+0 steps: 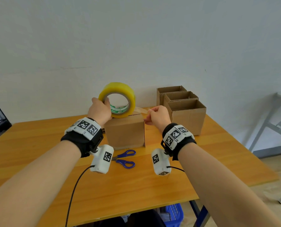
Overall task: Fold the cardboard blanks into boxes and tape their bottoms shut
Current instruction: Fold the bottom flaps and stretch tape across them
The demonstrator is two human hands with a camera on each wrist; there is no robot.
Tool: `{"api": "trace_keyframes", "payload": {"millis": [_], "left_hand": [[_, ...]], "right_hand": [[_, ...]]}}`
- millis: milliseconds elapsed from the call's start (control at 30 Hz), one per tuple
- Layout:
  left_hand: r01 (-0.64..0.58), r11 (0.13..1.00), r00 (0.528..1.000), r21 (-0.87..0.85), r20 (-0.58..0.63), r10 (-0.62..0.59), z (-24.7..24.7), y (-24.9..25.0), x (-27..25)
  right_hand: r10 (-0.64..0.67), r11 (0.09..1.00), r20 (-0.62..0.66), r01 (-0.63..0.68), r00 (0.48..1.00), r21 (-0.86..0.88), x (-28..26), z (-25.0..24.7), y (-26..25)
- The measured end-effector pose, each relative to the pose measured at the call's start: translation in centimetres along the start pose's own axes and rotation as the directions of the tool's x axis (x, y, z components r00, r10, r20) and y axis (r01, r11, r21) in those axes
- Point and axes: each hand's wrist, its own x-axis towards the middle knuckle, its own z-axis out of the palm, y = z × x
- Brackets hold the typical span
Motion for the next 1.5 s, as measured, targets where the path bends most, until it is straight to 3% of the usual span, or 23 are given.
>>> {"api": "trace_keyframes", "payload": {"millis": [100,300,500,733,900,967,1033,1100,1167,1233,1367,1433,1500], "left_hand": [[0.030,0.994,0.999,-0.101,0.040,-0.026,0.0,-0.4,0.2],[0.001,0.992,0.999,-0.123,0.035,0.004,0.0,-0.5,0.0],[0.020,0.989,0.999,-0.149,0.050,-0.012,0.0,-0.6,0.1],[0.023,0.989,0.995,-0.145,0.100,-0.009,-0.4,-0.6,0.1],[0.035,0.988,0.996,-0.154,0.090,-0.021,-0.5,-0.7,0.0],[0.039,0.988,0.996,-0.153,0.089,-0.025,-0.5,-0.8,0.1],[0.047,0.985,0.996,-0.164,0.085,-0.034,-0.5,-0.8,0.1],[0.048,0.984,0.996,-0.170,0.079,-0.035,-0.4,-0.9,0.3],[0.044,0.985,0.996,-0.167,0.090,-0.029,-0.5,-0.9,0.2],[0.019,0.991,0.993,-0.129,0.114,-0.005,-0.5,-1.1,0.2],[-0.040,0.998,0.989,-0.048,0.139,0.047,-0.5,-1.2,-0.2],[-0.025,0.998,0.989,-0.064,0.145,0.034,-0.4,-1.1,-0.4],[-0.021,0.996,0.989,-0.086,0.146,0.033,-0.5,-1.0,-0.6]], "right_hand": [[0.033,0.999,-0.001,-0.033,0.999,-0.010,0.1,0.5,0.7],[0.033,0.999,-0.016,-0.033,0.999,-0.027,0.3,1.0,1.2],[0.056,0.979,-0.003,-0.055,0.998,-0.197,1.2,1.6,1.5],[0.226,0.945,0.040,-0.209,0.973,-0.252,1.3,1.8,0.4],[0.287,0.889,0.051,-0.247,0.956,-0.385,1.4,1.3,1.0],[0.229,0.869,0.037,-0.187,0.973,-0.459,1.5,1.1,1.9],[0.067,0.877,0.011,-0.054,0.998,-0.477,1.5,0.7,2.2],[-0.058,0.948,0.025,0.062,0.998,-0.312,1.2,0.5,1.8],[-0.019,0.994,0.182,0.039,0.983,-0.105,0.4,0.9,1.3],[0.051,0.998,0.381,-0.040,0.923,-0.038,-0.4,1.4,1.6],[0.085,0.988,0.484,-0.013,0.871,-0.151,-0.6,1.1,1.9],[-0.001,0.957,0.485,0.141,0.875,-0.252,-0.3,1.1,1.3],[-0.129,0.853,0.502,0.353,0.855,-0.383,-0.1,1.6,0.8]]}}
